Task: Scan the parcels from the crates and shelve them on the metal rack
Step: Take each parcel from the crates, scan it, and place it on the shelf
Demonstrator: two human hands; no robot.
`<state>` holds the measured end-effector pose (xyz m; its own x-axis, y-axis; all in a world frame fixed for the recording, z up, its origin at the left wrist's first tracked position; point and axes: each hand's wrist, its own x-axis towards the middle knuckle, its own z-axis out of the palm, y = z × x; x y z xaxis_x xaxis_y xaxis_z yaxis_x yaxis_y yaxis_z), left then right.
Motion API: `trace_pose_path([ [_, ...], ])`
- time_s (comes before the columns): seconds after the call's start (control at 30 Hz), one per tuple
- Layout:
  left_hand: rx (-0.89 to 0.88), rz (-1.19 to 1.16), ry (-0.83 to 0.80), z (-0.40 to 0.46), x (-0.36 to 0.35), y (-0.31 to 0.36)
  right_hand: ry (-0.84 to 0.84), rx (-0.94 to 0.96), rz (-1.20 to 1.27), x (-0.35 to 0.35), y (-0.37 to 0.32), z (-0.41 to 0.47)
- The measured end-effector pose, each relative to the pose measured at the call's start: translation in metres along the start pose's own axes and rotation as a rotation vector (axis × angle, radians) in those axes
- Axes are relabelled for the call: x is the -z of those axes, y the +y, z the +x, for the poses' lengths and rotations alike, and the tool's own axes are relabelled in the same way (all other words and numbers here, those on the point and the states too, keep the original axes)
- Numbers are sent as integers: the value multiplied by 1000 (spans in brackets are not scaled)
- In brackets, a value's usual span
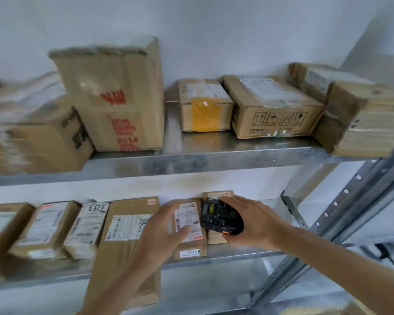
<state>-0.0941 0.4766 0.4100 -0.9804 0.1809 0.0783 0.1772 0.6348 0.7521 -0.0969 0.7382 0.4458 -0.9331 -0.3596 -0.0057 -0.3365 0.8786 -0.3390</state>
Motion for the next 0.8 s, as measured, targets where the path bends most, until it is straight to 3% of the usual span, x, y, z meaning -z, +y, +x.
trace_pose_path([
  [0.27,117,28,250,-116,191,-61,-31,217,-24,-3,-207,36],
  [0.57,450,133,538,-391,455,-156,-195,625,53,-50,-567,47],
  [0.8,602,224,880,-592,592,-184,-258,934,53,-76,-815,17],
])
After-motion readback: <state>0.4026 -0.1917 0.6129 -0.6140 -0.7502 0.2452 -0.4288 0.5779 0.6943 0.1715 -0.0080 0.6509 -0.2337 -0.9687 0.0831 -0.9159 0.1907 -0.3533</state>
